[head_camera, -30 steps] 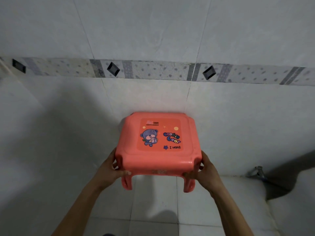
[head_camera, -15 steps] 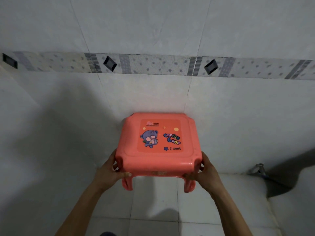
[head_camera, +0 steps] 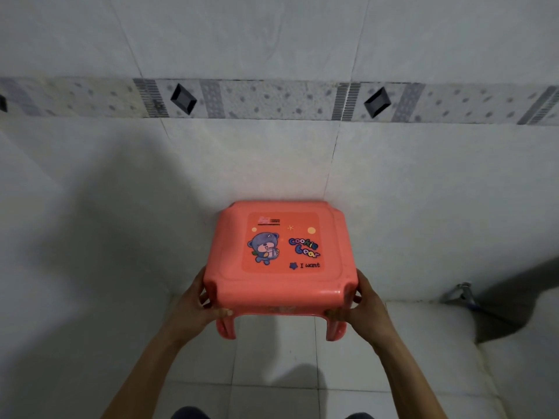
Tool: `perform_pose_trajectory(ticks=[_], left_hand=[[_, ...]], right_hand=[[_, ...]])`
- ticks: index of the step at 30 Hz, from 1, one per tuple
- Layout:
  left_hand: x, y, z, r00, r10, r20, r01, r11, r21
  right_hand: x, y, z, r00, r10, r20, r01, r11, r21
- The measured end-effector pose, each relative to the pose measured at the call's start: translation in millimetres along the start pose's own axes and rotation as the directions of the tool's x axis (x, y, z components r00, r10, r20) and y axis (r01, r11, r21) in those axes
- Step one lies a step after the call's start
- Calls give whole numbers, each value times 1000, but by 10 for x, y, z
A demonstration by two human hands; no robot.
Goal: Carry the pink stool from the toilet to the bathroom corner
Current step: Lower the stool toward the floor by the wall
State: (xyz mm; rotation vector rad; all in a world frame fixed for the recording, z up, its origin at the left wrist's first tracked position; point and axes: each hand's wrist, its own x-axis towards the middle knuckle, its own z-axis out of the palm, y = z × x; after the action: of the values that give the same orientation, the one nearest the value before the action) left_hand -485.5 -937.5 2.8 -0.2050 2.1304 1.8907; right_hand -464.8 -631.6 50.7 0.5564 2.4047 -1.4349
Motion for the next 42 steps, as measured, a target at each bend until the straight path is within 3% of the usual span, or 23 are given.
perform_pose_trajectory(ticks=[42], left_hand=[[226, -697, 67, 1000, -21, -13, 21, 1000, 7]], right_hand=[[361, 608, 310, 1000, -18, 12, 18, 1000, 16]])
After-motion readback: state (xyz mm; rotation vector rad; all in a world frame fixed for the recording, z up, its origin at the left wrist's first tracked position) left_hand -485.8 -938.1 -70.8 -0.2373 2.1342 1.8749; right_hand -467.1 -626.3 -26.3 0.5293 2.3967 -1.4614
